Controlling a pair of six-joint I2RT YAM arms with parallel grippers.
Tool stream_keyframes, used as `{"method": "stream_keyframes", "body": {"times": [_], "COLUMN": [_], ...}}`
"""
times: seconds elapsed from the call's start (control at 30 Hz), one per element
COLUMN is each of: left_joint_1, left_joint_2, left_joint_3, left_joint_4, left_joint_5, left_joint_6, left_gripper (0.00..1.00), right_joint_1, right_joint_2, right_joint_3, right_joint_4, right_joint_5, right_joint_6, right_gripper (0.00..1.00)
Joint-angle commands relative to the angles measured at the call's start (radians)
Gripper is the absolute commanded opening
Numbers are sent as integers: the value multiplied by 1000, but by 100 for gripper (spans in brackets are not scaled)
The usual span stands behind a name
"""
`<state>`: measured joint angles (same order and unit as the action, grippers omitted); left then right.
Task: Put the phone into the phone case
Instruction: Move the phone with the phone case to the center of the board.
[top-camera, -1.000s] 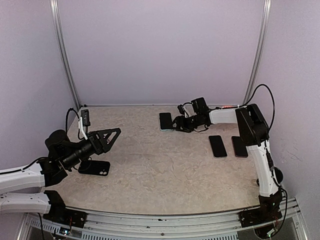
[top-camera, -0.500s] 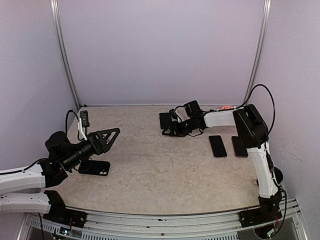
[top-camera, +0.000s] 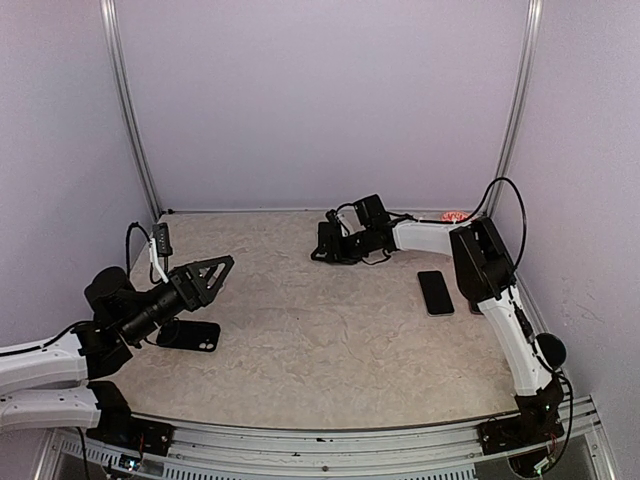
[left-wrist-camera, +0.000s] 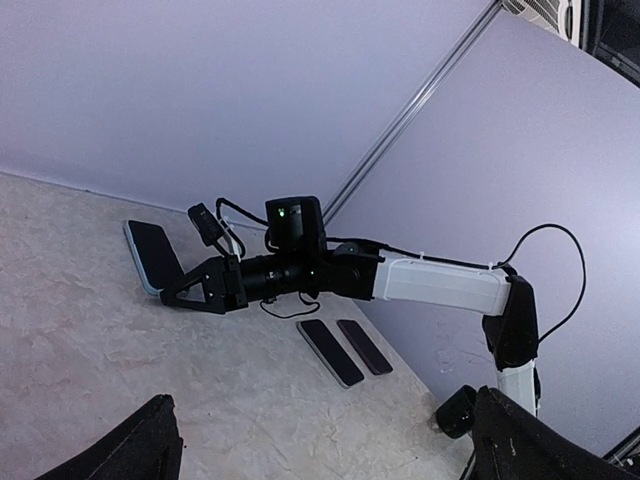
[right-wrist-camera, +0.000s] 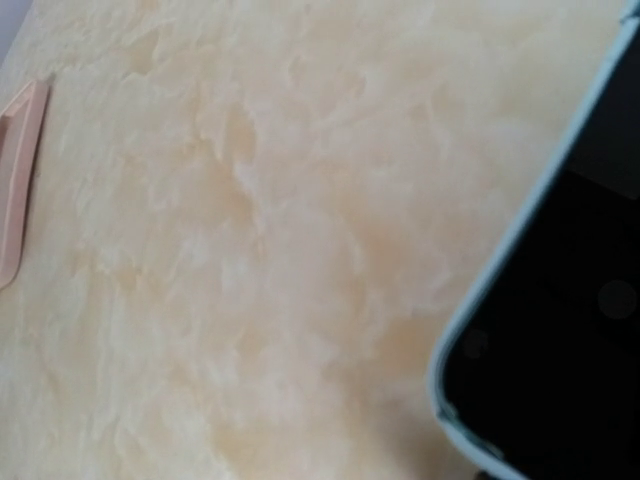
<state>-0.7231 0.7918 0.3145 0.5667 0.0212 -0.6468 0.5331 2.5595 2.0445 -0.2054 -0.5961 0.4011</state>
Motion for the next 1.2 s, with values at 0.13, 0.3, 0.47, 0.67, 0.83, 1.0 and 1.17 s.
{"method": "stream_keyframes", "body": {"times": [0.13, 0.3, 0.47, 0.67, 0.83, 1.0, 1.17], "left_joint_1": [4, 4, 4, 4, 5, 7, 13], "left_joint_2": [-1, 11, 25, 50, 89, 117, 133], "left_joint_3": [-8, -5, 1, 42, 92, 139, 174], "left_joint_4": [-1, 3, 4, -82, -201, -338, -468], "left_joint_5": [-8, -11, -18, -104, -196, -264, -371], "left_joint_6": [-4, -8, -8, -19, -31, -82, -132], "left_gripper": [99, 99, 99, 99, 99, 99, 99], "right_joint_1": [-21, -42, -46, -9, 27, 47, 71], "right_joint_2": [66, 62, 48, -58, -284, -524, -734], "right_joint_3": [62, 60, 55, -37, -300, -561, -774], "right_joint_4": [-66, -70, -39, -29, 30, 87, 145], "right_joint_5": [74, 88, 35, -51, 0, 147, 290], "right_joint_6": [-9, -7, -25, -102, -160, -202, -233], "right_gripper": [65, 65, 65, 69, 78, 99, 99]}}
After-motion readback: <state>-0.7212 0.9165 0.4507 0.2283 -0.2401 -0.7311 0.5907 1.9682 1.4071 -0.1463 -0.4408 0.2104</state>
